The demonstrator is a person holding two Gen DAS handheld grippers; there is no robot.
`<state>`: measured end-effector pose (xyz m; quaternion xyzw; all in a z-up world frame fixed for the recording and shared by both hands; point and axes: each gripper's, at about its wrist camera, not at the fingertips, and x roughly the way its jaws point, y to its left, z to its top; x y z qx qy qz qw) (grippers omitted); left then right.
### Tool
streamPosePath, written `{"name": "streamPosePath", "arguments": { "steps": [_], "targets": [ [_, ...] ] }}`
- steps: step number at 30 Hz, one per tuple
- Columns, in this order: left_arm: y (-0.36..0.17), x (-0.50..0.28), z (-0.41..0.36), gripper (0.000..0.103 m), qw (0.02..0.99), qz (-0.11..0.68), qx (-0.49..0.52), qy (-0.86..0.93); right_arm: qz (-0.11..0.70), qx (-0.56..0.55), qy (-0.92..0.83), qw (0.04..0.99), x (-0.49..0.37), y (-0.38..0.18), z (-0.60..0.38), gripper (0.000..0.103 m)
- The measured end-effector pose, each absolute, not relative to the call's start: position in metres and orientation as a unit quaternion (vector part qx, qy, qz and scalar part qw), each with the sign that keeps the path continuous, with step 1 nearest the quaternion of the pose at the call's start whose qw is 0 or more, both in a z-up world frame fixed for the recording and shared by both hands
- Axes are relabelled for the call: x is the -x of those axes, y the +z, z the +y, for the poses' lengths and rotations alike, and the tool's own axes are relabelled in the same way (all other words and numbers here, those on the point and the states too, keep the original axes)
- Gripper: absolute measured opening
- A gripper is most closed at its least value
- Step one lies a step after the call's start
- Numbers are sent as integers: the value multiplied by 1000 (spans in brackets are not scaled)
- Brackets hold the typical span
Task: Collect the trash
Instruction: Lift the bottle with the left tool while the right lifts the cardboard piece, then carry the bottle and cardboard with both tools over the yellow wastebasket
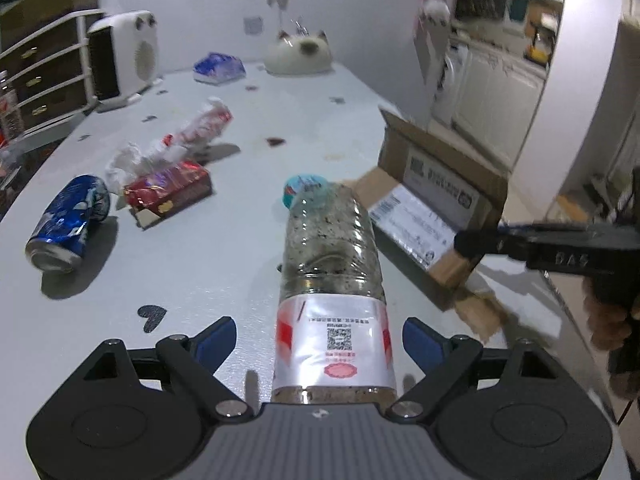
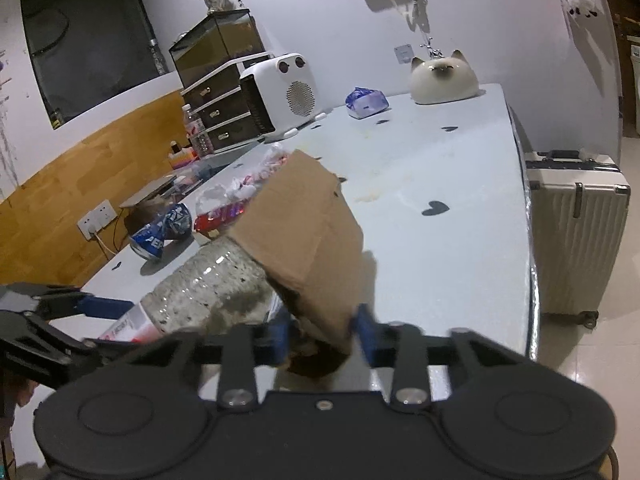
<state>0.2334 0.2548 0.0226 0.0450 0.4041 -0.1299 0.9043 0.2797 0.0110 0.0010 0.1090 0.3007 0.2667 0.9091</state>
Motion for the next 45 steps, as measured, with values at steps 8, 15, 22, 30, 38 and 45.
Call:
{"name": "streamPosePath", "arguments": {
  "steps": [8,15,22,30,38,45],
  "targets": [
    [20,-241,240,89,882,446,-87,-124,290,-69,258,919,-265,6,6,13],
    [24,-237,234,72,875,461,-93,-117,278,-32,269,922,-250,11,0,11],
    [24,-225,228,61,883,450,-92,-101,265,-20,270,925,-233,16,-10,10],
    [33,-186,225,61,917,389,-26,-86,258,-14,256,932,-216,18,-24,9],
    [51,-152,212,61,944,324,22,-55,233,-12,235,944,-189,32,-43,9],
    [61,-129,182,61,957,286,27,-50,215,-13,213,953,-165,45,-69,9]
  ]
}}
